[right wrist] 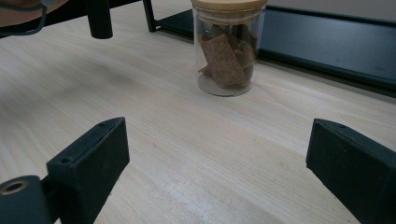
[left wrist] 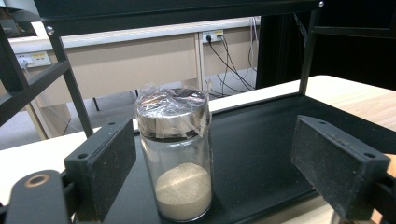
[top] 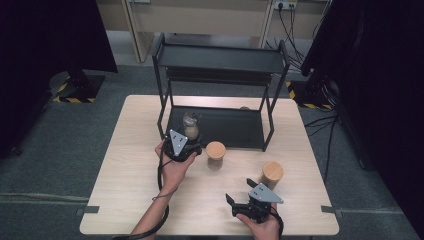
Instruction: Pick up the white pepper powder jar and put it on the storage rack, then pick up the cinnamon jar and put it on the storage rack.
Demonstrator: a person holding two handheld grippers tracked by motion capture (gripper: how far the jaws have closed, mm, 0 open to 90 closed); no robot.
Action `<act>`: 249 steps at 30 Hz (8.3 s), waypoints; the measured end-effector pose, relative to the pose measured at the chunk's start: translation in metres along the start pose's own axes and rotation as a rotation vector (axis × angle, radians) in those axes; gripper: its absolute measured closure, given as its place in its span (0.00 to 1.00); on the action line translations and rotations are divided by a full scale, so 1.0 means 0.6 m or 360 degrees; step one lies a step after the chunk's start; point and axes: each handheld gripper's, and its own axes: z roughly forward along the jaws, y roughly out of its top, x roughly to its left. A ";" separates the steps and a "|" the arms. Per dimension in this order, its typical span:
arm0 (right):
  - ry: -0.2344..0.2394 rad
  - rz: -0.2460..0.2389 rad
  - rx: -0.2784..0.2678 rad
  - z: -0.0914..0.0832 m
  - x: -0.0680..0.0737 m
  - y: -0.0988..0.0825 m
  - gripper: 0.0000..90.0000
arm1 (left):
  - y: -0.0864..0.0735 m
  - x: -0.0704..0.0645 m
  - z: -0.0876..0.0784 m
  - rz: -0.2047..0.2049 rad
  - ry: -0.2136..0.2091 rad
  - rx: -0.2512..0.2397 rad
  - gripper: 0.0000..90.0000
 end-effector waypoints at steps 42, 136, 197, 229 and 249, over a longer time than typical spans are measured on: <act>-0.0005 0.0003 -0.0002 0.000 0.000 0.000 0.07 | -0.030 -0.003 -0.090 -0.0084 -0.0128 -0.0008 0.15; -0.0008 0.0006 0.0001 0.000 0.000 0.000 0.07 | -0.102 -0.003 -0.224 -0.0180 -0.0338 0.0041 0.14; 0.0035 0.0024 -0.0109 0.019 -0.004 0.041 0.05 | -0.101 -0.004 -0.223 -0.0162 -0.0353 0.0061 0.13; -0.0025 0.0005 -0.0075 0.136 -0.019 0.107 0.11 | -0.101 -0.006 -0.223 -0.0143 -0.0361 0.0063 0.13; -0.0035 0.0001 -0.0017 0.182 -0.024 0.107 0.21 | -0.101 -0.006 -0.222 -0.0144 -0.0365 0.0067 0.13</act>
